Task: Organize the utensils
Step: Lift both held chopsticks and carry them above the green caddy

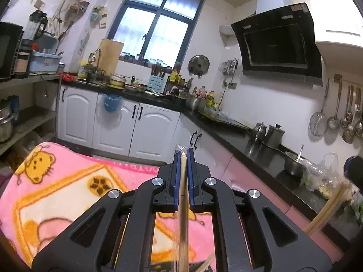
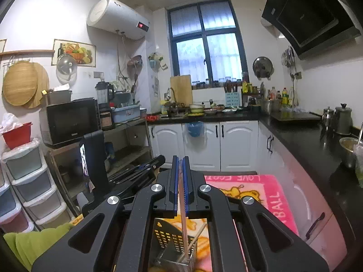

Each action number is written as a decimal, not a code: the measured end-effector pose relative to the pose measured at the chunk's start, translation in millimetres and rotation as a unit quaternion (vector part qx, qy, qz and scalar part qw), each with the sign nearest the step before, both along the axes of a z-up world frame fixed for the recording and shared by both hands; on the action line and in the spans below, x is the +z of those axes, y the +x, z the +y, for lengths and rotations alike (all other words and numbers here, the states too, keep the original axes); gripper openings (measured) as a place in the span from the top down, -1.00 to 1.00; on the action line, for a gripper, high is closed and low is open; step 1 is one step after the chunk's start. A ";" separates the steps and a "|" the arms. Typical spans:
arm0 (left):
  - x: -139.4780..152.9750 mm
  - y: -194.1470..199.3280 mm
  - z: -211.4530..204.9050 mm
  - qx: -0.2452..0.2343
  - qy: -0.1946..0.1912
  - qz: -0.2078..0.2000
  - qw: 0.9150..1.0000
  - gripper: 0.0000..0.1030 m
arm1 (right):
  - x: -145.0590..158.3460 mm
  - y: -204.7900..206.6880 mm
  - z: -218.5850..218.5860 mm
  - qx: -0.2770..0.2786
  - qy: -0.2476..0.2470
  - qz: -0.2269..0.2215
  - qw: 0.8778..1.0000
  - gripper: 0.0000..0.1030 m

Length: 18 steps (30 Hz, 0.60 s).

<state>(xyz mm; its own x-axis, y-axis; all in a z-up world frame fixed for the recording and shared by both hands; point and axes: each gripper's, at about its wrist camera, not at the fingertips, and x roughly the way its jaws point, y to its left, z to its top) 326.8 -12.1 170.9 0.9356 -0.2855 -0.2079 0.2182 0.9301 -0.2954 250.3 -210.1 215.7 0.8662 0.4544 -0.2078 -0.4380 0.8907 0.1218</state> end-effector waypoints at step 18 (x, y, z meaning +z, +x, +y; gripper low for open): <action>-28.2 -10.5 -22.1 0.023 0.060 -0.095 0.993 0.94 | -36.2 29.3 21.0 0.008 -0.008 0.038 0.999 0.92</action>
<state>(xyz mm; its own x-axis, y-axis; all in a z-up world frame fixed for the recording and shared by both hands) 316.3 -34.2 142.7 0.9727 -0.2253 -0.0554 0.2159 0.9665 -0.1388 279.6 -189.1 179.4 0.8405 0.4636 -0.2803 -0.4413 0.8860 0.1422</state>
